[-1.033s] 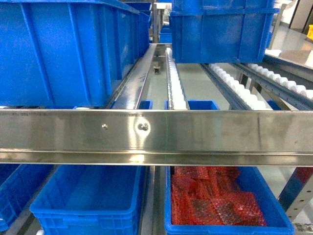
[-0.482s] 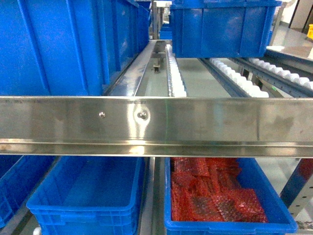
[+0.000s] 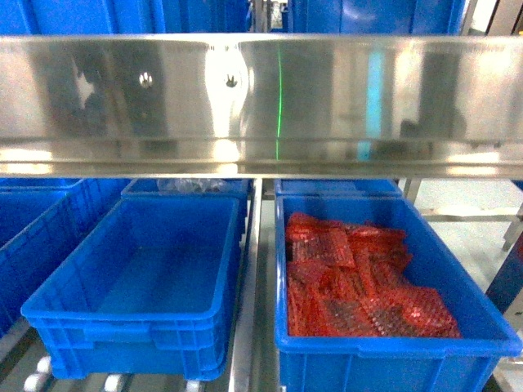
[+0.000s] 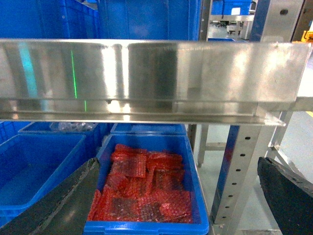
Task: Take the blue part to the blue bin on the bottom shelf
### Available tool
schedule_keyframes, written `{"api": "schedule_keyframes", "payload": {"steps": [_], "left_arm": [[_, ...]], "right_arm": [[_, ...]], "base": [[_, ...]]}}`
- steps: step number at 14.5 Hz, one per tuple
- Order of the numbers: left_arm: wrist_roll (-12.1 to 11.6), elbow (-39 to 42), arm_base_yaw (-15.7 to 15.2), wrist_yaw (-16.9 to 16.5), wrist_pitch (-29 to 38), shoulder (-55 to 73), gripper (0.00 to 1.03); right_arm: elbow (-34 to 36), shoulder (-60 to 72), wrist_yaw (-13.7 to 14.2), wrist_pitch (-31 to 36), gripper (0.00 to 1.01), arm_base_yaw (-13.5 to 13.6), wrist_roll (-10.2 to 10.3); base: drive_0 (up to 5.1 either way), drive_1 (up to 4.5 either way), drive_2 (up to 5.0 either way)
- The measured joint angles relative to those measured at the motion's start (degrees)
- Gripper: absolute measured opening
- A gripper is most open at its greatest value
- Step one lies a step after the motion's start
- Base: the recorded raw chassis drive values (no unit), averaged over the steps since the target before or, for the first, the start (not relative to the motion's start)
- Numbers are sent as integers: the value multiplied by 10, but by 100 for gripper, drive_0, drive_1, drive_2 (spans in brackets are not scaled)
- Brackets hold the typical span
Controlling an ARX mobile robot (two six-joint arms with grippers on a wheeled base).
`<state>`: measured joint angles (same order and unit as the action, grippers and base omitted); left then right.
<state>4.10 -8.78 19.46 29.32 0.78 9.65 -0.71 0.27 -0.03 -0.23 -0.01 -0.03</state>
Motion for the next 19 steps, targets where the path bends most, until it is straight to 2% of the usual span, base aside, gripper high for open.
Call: {"api": "schedule_keyframes", "payload": {"steps": [19], "left_arm": [[0, 0, 0, 0, -1, 0, 43]], "right_arm": [[0, 0, 0, -1, 98, 0, 0]], "base": [[0, 0, 0]]}}
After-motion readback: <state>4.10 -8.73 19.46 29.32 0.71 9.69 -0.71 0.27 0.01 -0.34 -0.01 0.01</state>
